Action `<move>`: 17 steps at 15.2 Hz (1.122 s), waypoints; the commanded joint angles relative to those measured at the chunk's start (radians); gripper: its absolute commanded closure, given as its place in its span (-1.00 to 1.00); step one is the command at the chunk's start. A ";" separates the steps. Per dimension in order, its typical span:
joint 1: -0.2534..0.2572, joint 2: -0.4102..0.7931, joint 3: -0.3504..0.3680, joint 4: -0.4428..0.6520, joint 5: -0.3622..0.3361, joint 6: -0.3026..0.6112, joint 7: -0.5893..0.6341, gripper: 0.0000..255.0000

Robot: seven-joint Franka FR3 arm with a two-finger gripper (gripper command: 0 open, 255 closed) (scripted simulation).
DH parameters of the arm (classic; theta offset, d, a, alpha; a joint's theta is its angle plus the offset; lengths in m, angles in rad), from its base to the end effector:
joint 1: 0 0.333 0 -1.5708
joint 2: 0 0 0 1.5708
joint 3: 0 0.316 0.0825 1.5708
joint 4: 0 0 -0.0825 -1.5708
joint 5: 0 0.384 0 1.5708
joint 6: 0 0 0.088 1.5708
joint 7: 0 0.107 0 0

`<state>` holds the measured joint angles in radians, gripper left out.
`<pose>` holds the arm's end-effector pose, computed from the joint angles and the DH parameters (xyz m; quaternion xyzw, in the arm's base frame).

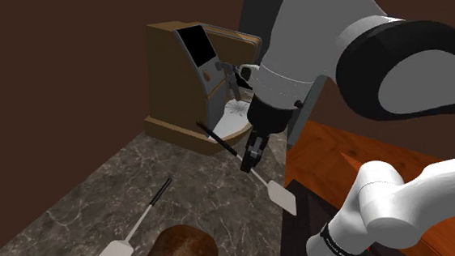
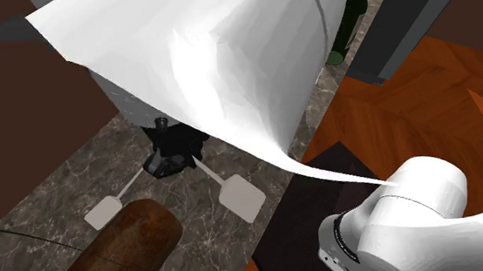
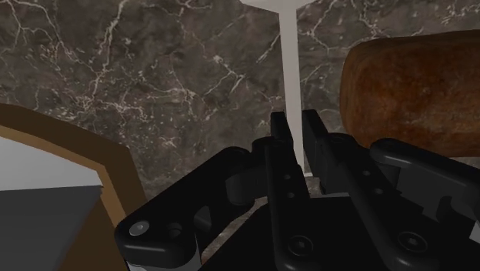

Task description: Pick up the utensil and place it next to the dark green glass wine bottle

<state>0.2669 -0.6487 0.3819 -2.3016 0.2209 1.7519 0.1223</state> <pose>0.2711 0.2646 0.5660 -0.9766 -0.2127 -0.0326 0.0073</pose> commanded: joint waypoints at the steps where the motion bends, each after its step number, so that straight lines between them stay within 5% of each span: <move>1: -0.001 0.001 -0.004 0.026 -0.003 -0.026 0.001 1.00; 17: -0.020 0.057 -0.028 0.282 -0.034 -0.227 0.015 1.00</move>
<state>0.2496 -0.6008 0.3562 -2.0413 0.1908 1.5386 0.1379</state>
